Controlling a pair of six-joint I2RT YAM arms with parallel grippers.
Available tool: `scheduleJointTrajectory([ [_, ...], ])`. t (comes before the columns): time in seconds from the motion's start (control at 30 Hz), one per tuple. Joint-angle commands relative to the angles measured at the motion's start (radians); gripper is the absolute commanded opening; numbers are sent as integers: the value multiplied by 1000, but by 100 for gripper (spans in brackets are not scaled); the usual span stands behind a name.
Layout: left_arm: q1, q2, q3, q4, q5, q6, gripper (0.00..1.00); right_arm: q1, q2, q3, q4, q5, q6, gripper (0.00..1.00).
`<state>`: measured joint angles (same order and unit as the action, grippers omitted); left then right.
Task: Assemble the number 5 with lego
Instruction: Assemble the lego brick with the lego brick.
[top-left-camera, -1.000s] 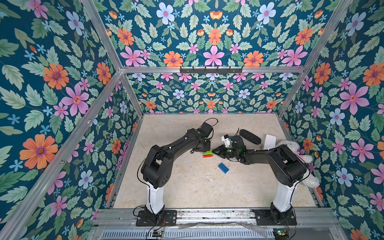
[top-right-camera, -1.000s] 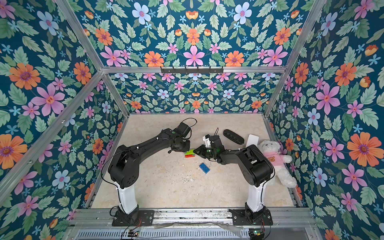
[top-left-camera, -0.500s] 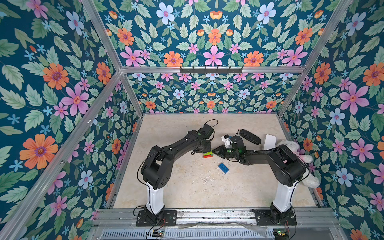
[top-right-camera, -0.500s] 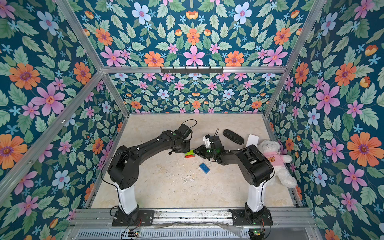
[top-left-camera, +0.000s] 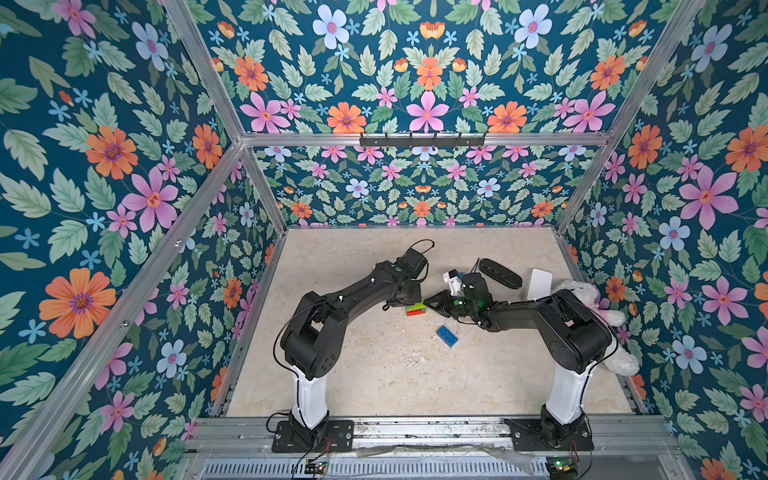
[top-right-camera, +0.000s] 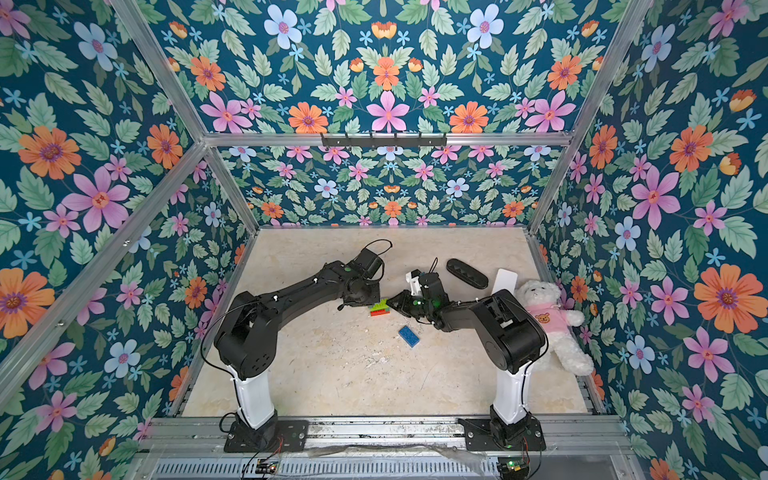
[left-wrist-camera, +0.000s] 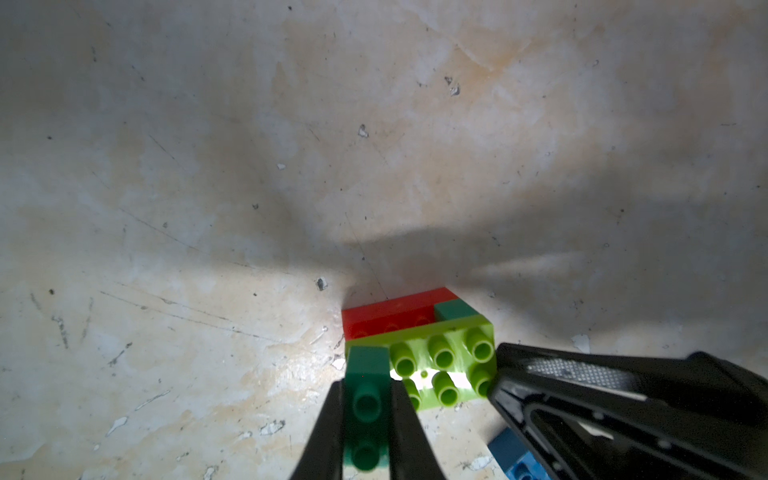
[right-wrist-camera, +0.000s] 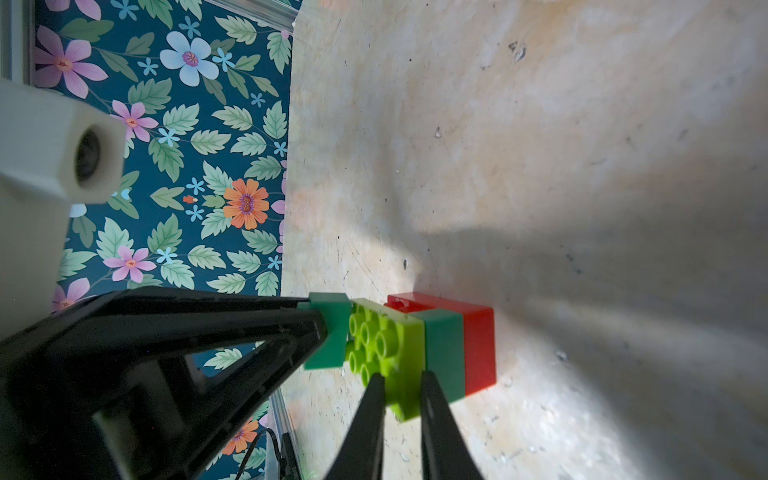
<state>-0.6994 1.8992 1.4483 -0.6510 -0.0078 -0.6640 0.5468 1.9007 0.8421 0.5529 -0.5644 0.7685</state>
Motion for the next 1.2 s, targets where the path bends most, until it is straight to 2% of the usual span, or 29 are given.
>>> scheduleJointTrajectory([
  [0.0,-6,-6,5,34,68,-18,0,7,23,-12,-213,76,-5,18],
  [0.43,-17,-5,20,17,66,-46,0,7,25,-17,-208,79,-6,18],
  [0.93,-19,-42,13,-60,-65,-56,0,6,26,-15,-204,75,-11,18],
  [1.17,-17,-33,-2,-33,-45,-94,0,6,25,-13,-208,74,-13,18],
])
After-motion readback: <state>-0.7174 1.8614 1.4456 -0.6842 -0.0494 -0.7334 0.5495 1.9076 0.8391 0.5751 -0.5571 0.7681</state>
